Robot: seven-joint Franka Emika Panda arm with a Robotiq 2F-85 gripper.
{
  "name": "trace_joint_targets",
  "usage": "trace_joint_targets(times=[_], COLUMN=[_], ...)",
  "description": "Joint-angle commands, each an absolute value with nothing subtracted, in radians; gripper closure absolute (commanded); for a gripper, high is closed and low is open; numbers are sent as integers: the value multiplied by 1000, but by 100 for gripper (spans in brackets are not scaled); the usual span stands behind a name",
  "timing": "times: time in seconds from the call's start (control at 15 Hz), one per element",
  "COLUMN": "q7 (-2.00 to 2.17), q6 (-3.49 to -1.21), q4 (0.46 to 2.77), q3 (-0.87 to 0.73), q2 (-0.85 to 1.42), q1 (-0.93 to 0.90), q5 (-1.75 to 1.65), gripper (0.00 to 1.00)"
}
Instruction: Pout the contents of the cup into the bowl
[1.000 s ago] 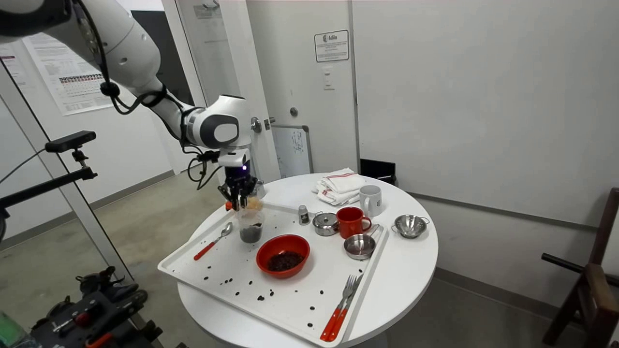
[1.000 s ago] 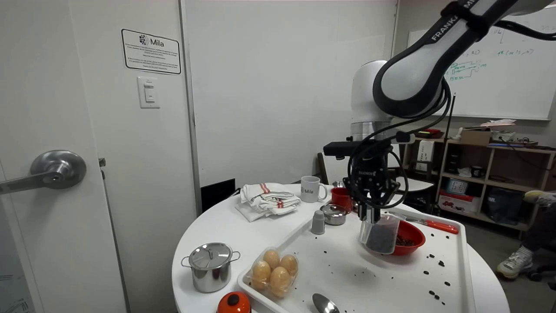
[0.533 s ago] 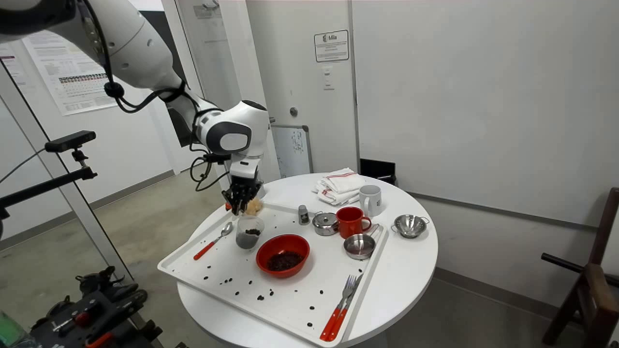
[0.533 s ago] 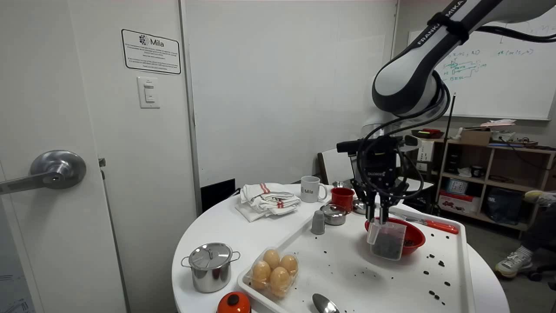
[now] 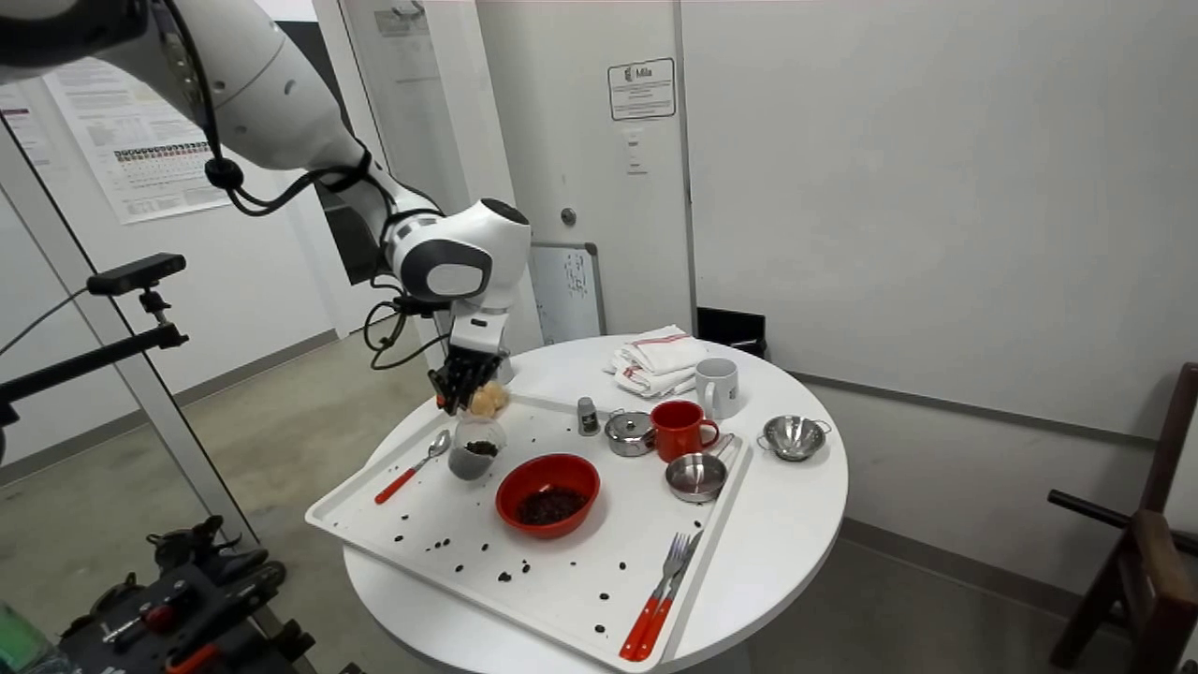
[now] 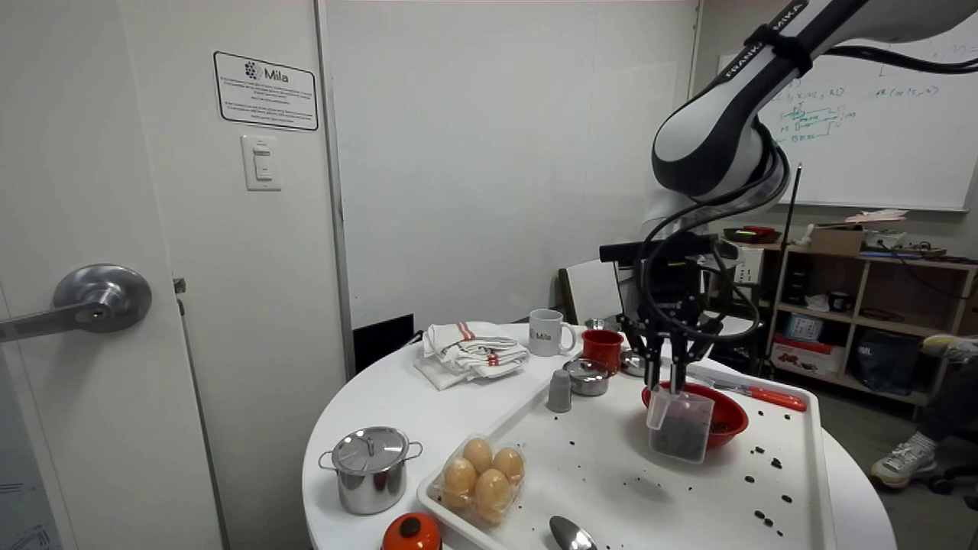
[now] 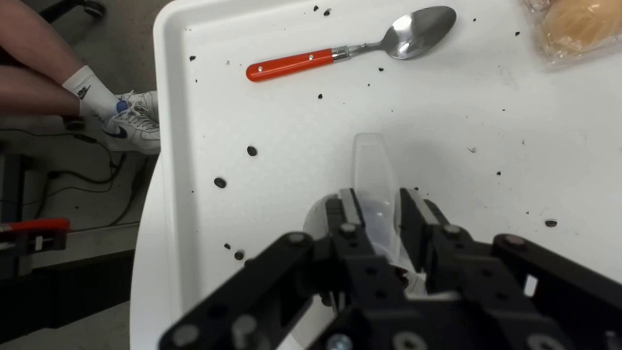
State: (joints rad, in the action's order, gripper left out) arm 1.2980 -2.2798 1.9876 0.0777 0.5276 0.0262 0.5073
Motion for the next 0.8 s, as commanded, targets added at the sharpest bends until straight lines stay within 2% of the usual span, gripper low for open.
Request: trace_joint_targets(times=[0.0,0.73], q7=[1291,1236], q6=[-2296,-2238], q4=[2007,1977], q3=[58,38], q2=[508,430], q1=[-7,80], q5=[520,660], gripper=[88,88])
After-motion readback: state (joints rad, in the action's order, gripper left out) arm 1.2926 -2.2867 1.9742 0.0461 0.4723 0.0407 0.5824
